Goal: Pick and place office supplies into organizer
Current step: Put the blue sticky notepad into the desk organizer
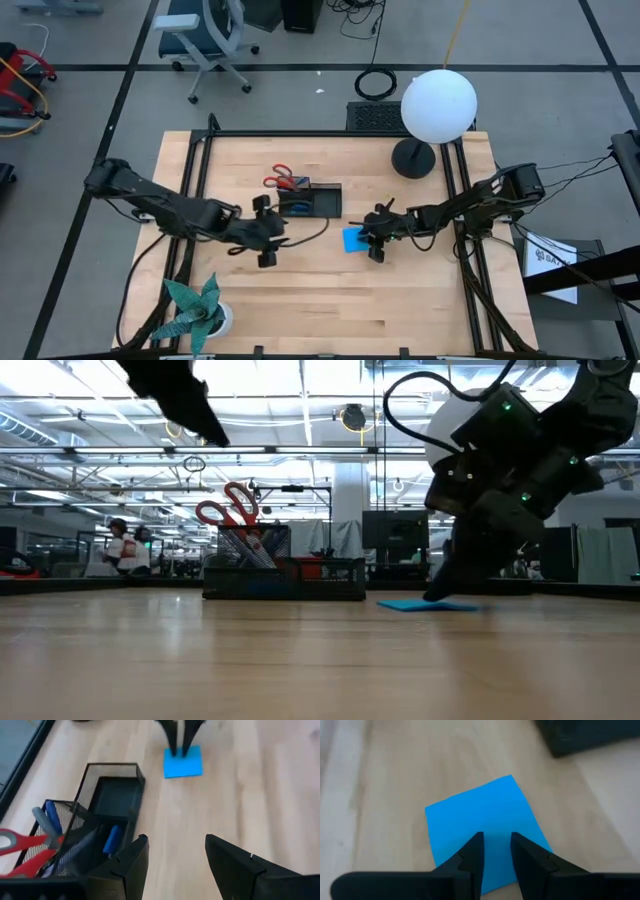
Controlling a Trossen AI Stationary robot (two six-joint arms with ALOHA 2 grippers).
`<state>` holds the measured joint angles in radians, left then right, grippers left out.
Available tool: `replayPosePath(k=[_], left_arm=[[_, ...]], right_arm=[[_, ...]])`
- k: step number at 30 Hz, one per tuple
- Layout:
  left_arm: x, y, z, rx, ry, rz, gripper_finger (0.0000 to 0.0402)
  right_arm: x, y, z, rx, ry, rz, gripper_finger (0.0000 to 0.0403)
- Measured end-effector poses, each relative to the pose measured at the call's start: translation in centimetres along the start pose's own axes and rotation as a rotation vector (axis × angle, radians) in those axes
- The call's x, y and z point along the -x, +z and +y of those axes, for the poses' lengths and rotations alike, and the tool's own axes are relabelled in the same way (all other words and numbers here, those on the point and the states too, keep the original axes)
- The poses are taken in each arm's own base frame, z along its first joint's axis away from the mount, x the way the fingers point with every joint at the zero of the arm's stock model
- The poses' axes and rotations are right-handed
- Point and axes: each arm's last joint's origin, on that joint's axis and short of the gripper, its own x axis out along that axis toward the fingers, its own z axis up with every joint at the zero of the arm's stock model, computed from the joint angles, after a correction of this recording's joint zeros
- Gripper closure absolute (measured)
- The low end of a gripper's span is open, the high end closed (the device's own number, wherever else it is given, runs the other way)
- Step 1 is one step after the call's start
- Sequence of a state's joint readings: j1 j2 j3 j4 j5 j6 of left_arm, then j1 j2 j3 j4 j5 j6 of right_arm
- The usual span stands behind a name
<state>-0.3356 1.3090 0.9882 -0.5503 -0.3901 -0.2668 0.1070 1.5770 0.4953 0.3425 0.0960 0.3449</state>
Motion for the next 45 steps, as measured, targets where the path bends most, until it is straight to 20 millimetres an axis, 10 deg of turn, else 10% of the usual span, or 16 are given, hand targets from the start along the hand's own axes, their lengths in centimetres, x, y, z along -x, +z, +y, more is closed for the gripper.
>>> replayPosePath(k=[11,24,34,45], left_arm=[[-7.4,-1.1,0.0,-0.039,0.076,-0.023,0.0197],[-11.6,-2.5,-0.9,0.039,0.025,-0.031,0.0197],[-12.7,-3.0,-1.4,0.039,0.025,-0.016,0.0197],[-12.6,-3.1,-1.9,0.050,0.004,-0.022,0.0197]], right_arm=[[-0.4,0.5,0.5,0.014,0.108,-0.062,0.0314],[-1.7,1.3,0.9,0.044,0.104,-0.088,0.0314],[-5.8,4.1,2.3,0.055,0.093,-0.079,0.0314],[-5.5,5.0,2.6,0.139,0.110,-0.122,0.0314]])
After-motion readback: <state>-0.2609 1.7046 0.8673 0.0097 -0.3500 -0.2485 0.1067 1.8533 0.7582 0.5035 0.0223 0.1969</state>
